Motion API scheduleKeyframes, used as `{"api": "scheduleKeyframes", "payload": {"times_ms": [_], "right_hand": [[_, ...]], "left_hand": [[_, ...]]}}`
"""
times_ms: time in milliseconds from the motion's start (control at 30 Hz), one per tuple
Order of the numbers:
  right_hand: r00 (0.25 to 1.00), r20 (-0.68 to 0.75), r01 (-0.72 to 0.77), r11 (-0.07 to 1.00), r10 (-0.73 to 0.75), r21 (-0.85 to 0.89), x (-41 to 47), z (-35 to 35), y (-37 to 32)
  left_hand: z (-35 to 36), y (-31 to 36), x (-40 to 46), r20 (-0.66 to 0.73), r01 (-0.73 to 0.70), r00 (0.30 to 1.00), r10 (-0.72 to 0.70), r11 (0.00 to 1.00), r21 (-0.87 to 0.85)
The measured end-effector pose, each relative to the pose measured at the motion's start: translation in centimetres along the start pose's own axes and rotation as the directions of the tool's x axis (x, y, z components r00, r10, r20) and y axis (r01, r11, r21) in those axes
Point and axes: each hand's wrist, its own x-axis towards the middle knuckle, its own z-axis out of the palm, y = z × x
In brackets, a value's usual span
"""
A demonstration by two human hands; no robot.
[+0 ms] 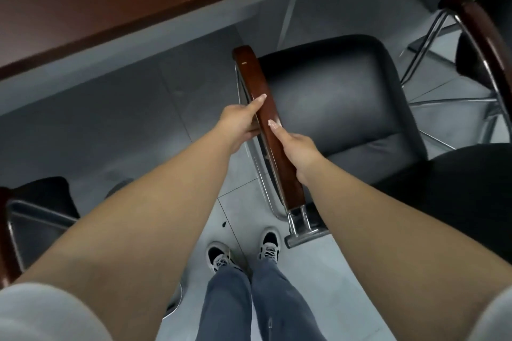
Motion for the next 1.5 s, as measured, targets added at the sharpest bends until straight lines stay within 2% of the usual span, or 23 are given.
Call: {"api": "scheduleKeyframes", "payload": {"times_ms": [233, 433, 700, 900, 1067, 1300, 1500], "right_hand": [[0.999, 0.008, -0.039, 0.999, 0.038, 0.013, -2.0, 0.5, 0.7], [0.996, 0.007, -0.094, 0.995, 0.094, -0.041, -4.5, 1.2, 3.4], [0.996, 0.003, -0.093, 0.991, 0.094, -0.093, -6.1, 2.1, 6.0], [0.994, 0.017, -0.11, 0.99, 0.112, -0.085, -5.9, 2.1, 5.2], [0.994, 0.031, -0.108, 0.994, 0.109, -0.012, -4.8, 4.0, 3.4], [0.995, 0.039, -0.092, 0.991, 0.089, 0.097, -3.3, 7.0, 1.4], [0.995, 0.03, -0.093, 0.993, 0.091, 0.071, -3.7, 7.5, 2.1]], "left_hand": [[-1.0, -1.4, -1.2, -0.005, 0.03, 1.0, -0.03, 1.0, 0.004], [-3.0, -4.8, -4.1, -0.006, 0.086, 0.996, -0.087, 0.992, -0.089], [-4.2, -7.6, -6.8, -0.043, 0.118, 0.991, -0.128, 0.978, -0.174], [-4.5, -6.5, -6.4, -0.054, 0.118, 0.99, -0.127, 0.982, -0.149], [-5.7, -4.4, -5.2, -0.084, 0.094, 0.991, -0.102, 0.991, -0.094], [-7.8, -2.1, -3.4, -0.115, 0.06, 0.991, -0.073, 0.992, -0.113], [-7.9, -3.1, -4.0, -0.111, 0.043, 0.992, -0.058, 0.99, -0.136]]}}
